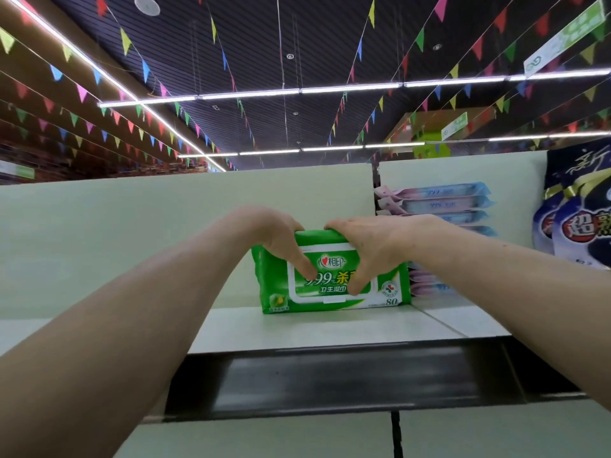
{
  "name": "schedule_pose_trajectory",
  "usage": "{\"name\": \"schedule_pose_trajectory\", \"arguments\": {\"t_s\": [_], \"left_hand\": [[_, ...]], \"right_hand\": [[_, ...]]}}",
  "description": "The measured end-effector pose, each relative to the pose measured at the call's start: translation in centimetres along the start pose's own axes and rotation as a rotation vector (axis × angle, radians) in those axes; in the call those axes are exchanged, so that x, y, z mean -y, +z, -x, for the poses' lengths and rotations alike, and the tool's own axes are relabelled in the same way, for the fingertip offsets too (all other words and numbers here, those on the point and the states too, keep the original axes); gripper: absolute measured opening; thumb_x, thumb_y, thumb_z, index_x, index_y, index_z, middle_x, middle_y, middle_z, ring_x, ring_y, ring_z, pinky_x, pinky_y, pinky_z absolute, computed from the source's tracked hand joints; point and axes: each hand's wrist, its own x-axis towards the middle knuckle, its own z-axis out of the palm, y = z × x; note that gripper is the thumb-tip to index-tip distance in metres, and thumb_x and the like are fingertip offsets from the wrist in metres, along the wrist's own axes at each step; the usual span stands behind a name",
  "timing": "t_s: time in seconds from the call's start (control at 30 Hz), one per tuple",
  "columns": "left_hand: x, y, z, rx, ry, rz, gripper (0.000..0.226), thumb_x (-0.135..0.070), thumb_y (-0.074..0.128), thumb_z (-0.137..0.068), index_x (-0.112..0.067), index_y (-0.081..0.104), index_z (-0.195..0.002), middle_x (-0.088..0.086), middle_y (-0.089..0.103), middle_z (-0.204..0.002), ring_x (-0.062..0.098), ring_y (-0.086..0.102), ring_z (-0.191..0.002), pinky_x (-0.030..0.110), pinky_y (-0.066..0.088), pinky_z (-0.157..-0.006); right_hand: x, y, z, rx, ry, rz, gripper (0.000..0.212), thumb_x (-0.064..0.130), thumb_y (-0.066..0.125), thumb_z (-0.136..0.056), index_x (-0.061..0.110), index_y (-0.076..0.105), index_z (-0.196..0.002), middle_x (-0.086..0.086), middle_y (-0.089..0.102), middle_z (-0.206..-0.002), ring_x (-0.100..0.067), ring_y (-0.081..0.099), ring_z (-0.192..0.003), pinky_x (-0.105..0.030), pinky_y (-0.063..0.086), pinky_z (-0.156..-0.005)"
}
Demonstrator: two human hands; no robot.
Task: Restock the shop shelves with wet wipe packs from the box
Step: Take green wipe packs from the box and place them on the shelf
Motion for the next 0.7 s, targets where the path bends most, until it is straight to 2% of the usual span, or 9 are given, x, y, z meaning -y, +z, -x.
{"name": "schedule_pose_trajectory", "arguments": {"t_s": [0.1, 0.2, 0.4, 0.47, 0.53, 0.6, 0.7], "left_hand": [[-0.4, 0.3, -0.1, -0.045, 0.017, -0.062, 0.075, -0.050, 0.081, -0.068, -0.028, 0.047, -0.130, -0.003, 0.063, -0.117, 0.021, 0.064, -0.100, 0.041, 0.053, -0.093], [-0.4, 0.3, 0.0, -0.029, 0.022, -0.040, 0.074, -0.047, 0.081, -0.069, -0.027, 0.047, -0.131, -0.003, 0.063, -0.117, 0.021, 0.065, -0.101, 0.041, 0.052, -0.094], [-0.6, 0.8, 0.2, -0.086, -0.050, -0.100, 0.082, -0.057, 0.081, -0.063, -0.025, 0.046, -0.130, -0.001, 0.062, -0.117, 0.023, 0.062, -0.102, 0.042, 0.050, -0.095], [-0.6, 1.3, 0.6, -0.144, -0.051, -0.116, 0.088, -0.059, 0.080, -0.063, -0.024, 0.042, -0.135, 0.000, 0.058, -0.122, 0.024, 0.059, -0.106, 0.042, 0.049, -0.096], [-0.5, 1.8, 1.2, -0.206, -0.040, -0.119, 0.098, -0.057, 0.079, -0.067, -0.024, 0.031, -0.145, 0.004, 0.049, -0.134, 0.026, 0.050, -0.118, 0.044, 0.045, -0.101], [-0.2, 1.9, 2.0, -0.241, -0.035, -0.085, 0.104, -0.053, 0.077, -0.071, -0.024, 0.019, -0.152, 0.006, 0.039, -0.145, 0.028, 0.041, -0.129, 0.046, 0.039, -0.107], [0.5, 1.4, 4.0, -0.275, -0.068, -0.056, 0.097, -0.044, 0.074, -0.079, -0.021, 0.016, -0.154, 0.008, 0.033, -0.151, 0.027, 0.035, -0.136, 0.043, 0.034, -0.112]], "right_hand": [[0.0, 0.3, 0.2, -0.031, -0.003, 0.013, 0.109, 0.048, 0.081, -0.067, 0.033, 0.011, -0.149, 0.005, 0.048, -0.127, -0.017, 0.052, -0.107, -0.041, 0.046, -0.098], [-0.1, 0.6, 0.4, -0.066, -0.019, 0.013, 0.111, 0.049, 0.079, -0.069, 0.032, 0.006, -0.151, 0.005, 0.042, -0.131, -0.016, 0.048, -0.111, -0.041, 0.045, -0.099], [0.4, 0.5, 0.2, -0.043, 0.006, 0.036, 0.098, 0.050, 0.079, -0.068, 0.029, 0.021, -0.144, 0.005, 0.047, -0.119, -0.017, 0.052, -0.100, -0.036, 0.050, -0.088], [0.8, 0.2, 0.1, -0.020, 0.028, 0.065, 0.093, 0.051, 0.078, -0.068, 0.027, 0.027, -0.141, 0.003, 0.049, -0.116, -0.018, 0.053, -0.099, -0.036, 0.049, -0.087], [1.3, -0.4, 0.0, -0.001, 0.028, 0.064, 0.092, 0.053, 0.077, -0.069, 0.027, 0.027, -0.143, 0.002, 0.048, -0.121, -0.019, 0.053, -0.103, -0.039, 0.049, -0.092], [1.9, -1.1, 0.1, -0.019, -0.004, 0.043, 0.095, 0.054, 0.073, -0.073, 0.029, 0.019, -0.149, 0.001, 0.042, -0.136, -0.020, 0.049, -0.117, -0.040, 0.045, -0.101], [3.5, -1.9, 0.3, -0.097, -0.085, 0.016, 0.092, 0.054, 0.068, -0.079, 0.027, 0.018, -0.150, 0.000, 0.036, -0.145, -0.023, 0.044, -0.127, -0.043, 0.040, -0.106]]}}
